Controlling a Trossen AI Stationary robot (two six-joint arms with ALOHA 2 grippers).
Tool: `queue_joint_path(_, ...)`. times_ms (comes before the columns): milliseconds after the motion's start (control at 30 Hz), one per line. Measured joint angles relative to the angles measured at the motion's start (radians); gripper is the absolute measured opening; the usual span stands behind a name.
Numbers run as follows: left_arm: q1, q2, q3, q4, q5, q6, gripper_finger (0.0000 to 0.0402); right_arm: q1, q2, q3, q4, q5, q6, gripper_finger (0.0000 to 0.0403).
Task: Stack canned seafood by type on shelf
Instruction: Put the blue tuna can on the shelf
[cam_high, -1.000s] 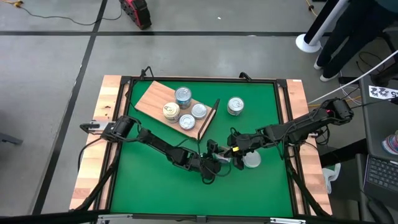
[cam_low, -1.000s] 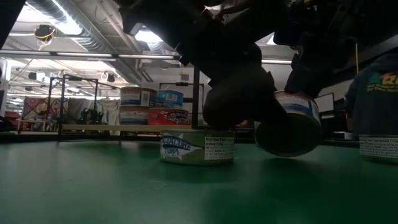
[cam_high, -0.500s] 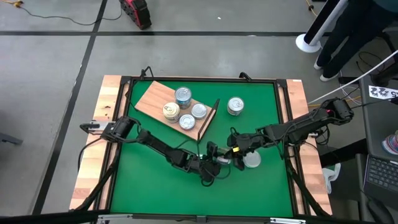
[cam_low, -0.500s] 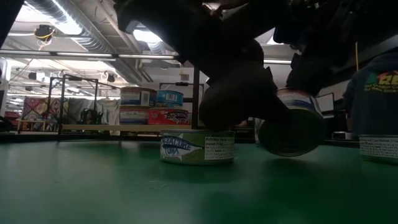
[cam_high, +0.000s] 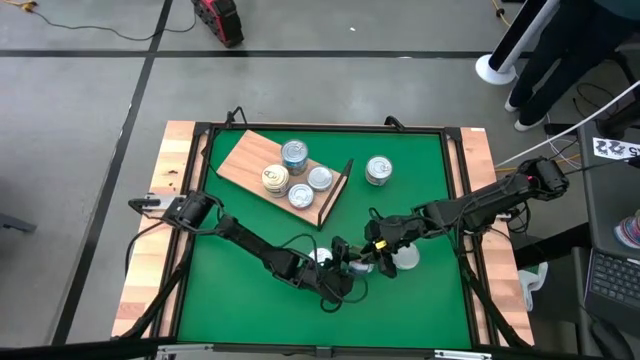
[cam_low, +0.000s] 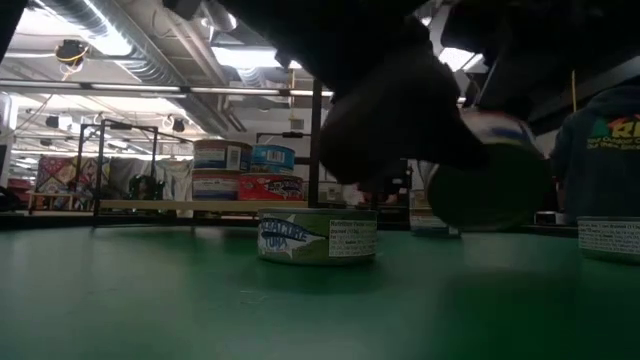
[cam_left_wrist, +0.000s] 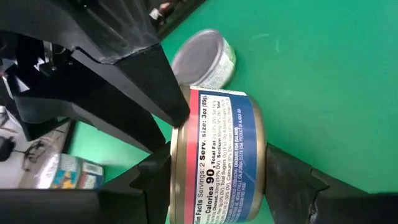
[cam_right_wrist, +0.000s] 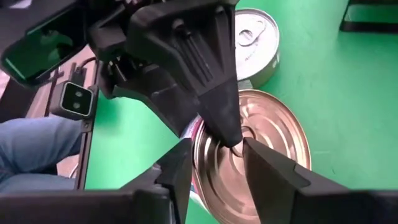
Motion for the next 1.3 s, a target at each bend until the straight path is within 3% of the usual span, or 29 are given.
queue_joint_path(167,-0.034,-0.001,0.02,-0.001,-0.09,-0.031,0.0202,0.0,-0.018,0.076,-0.099,-0.009,-0.061,0.0143)
queue_joint_path(467,-0.096,-0.02,0.063,-0.177,-0.201,-0.129,0.0201,-0.002,-0.123,0.179,-0.215,0.07,-0.113,0.0143)
queue_joint_path(700,-0.161,-0.068,0.062,-0.323,-0.408,-0.222,0.0199,-0.002,-0.224,0.209,-0.256,0.123,-0.151,0.0143)
queue_joint_path(933,-0.22,-0.2,0.062,-0.61,-0.557,-0.468,0.0203,-0.002,-0.281,0.21,-0.293,0.179,-0.151,0.0143)
queue_joint_path(1300,-0.246,-0.385,0.062,-1.172,-0.571,-0.877,0.0204,-0.002,-0.28,0.209,-0.313,0.183,-0.151,0.0143)
